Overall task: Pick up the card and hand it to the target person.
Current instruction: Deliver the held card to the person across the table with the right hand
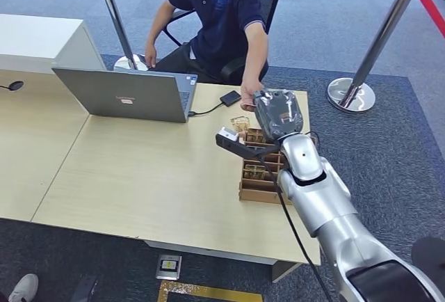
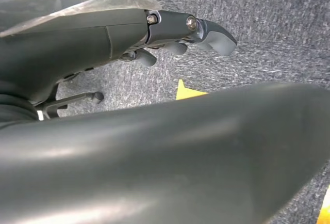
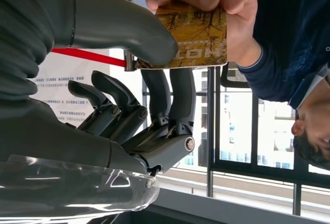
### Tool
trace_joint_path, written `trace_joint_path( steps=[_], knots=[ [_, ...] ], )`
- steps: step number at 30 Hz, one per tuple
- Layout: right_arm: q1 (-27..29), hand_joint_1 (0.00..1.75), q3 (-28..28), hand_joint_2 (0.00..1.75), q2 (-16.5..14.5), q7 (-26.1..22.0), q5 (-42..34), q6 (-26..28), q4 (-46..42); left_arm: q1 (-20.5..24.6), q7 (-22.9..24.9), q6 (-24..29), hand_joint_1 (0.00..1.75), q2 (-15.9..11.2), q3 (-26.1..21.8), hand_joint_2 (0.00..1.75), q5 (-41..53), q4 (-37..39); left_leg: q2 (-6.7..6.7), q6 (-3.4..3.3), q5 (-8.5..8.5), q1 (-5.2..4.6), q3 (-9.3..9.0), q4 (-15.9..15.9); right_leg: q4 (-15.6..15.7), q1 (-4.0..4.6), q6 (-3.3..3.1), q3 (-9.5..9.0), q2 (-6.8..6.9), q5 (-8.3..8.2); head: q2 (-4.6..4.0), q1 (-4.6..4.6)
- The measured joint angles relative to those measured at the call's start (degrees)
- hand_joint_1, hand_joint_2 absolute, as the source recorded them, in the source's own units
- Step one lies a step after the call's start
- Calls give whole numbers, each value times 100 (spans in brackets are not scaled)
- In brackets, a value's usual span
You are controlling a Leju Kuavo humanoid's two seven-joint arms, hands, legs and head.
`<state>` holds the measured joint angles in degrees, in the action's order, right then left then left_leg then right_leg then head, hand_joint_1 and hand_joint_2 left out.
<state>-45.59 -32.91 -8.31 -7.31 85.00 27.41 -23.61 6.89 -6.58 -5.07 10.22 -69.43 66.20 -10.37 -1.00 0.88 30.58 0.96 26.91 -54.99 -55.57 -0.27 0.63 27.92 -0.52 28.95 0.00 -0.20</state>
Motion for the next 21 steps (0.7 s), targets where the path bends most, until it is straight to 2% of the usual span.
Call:
trace_joint_path(
  steps=[6,8,10,12,17,21],
  knots=[
    [0,175,-3,175,-5,8,2,2,29,14,4,0,0,-9,31,0,0,1,0,0,0,0,0,-1,0,0,0,0,0,0,0,1],
    [0,168,-3,175,-7,18,4,2,29,14,9,0,0,-10,32,0,-4,1,0,0,0,0,0,-1,0,0,0,0,0,0,0,1],
    [0,80,-3,175,-8,48,4,7,29,13,12,0,0,-10,32,0,-11,1,0,0,0,0,0,-1,0,0,0,0,0,0,0,1],
    [1,0,-3,175,-13,96,-11,30,28,12,19,4,0,-10,32,0,-32,1,0,0,0,0,0,-1,0,0,0,0,0,0,0,1],
    [80,0,27,175,-21,107,-217,391,-90,-17,44,62,0,-10,26,0,-125,3,0,0,0,0,1,-1,0,0,0,0,0,0,0,0],
    [494,0,159,175,-4,103,-452,584,-650,-76,40,99,0,-10,20,0,-211,4,0,-1,1,1,1,-1,3,1,0,1,0,0,0,-1]
  ],
)
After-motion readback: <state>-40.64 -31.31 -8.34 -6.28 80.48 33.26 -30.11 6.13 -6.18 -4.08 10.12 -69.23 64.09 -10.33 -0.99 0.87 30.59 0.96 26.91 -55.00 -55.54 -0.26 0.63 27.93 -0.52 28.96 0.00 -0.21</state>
